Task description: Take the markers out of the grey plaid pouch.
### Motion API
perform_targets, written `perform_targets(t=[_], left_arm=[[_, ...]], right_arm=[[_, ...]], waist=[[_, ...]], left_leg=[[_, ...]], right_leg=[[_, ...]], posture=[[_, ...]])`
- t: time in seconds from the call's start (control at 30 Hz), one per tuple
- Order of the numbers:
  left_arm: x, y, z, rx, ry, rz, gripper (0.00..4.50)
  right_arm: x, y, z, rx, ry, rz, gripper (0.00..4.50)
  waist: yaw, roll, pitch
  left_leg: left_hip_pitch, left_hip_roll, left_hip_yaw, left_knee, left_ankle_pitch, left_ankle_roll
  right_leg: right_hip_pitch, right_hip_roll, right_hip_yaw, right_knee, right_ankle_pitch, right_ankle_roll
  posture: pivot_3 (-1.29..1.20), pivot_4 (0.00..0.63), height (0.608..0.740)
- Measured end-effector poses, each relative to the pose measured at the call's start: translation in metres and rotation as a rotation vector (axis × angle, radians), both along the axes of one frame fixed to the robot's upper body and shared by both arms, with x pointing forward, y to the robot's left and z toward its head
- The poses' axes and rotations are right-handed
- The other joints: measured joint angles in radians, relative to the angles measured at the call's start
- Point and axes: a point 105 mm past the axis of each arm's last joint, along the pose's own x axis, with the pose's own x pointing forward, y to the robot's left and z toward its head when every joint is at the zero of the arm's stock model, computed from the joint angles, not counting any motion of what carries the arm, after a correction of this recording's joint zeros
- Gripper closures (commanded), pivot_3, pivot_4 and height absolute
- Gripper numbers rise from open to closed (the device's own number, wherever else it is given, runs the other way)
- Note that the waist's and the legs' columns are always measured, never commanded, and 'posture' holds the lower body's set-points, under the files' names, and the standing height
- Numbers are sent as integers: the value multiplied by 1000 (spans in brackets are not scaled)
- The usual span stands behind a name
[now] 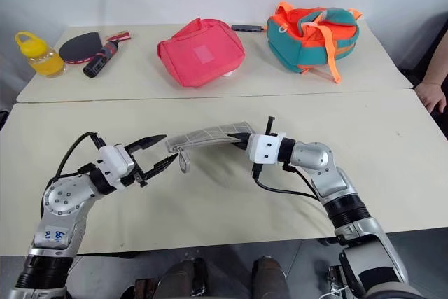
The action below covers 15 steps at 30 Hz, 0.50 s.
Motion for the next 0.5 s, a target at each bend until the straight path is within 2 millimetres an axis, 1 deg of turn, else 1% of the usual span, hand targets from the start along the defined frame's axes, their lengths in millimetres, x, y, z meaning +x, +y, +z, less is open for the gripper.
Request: perform_targets(t=[0.27, 0.37, 0.47, 0.5], left_arm=[[-1, -2, 1, 7, -13, -18, 1970], [-2, -4, 2, 10, -11, -34, 2609], [-3, -9, -2, 13, 6, -59, 3539], [-3, -10, -2, 15, 9, -64, 3912]], right_arm=[[-2, 1, 0, -1, 20, 22, 4500], [-3, 1, -2, -1, 25, 21, 4500], [-4, 0, -3, -1, 29, 20, 4500], [-4, 0, -3, -1, 29, 20, 4500]], waist=[[1, 0, 0], [1, 0, 0], [1, 0, 0], [1, 0, 0]], left_leg=[[0, 0, 0, 0, 0, 0], [0, 0, 0, 1, 0, 0], [0, 0, 0, 1, 0, 0], [0, 0, 0, 1, 0, 0]], right_leg=[[0, 0, 0, 0, 0, 0], [0, 0, 0, 0, 0, 0], [0, 0, 0, 0, 0, 0], [0, 0, 0, 0, 0, 0]], posture=[[0, 150, 740], [0, 150, 740], [0, 150, 740], [0, 150, 740]])
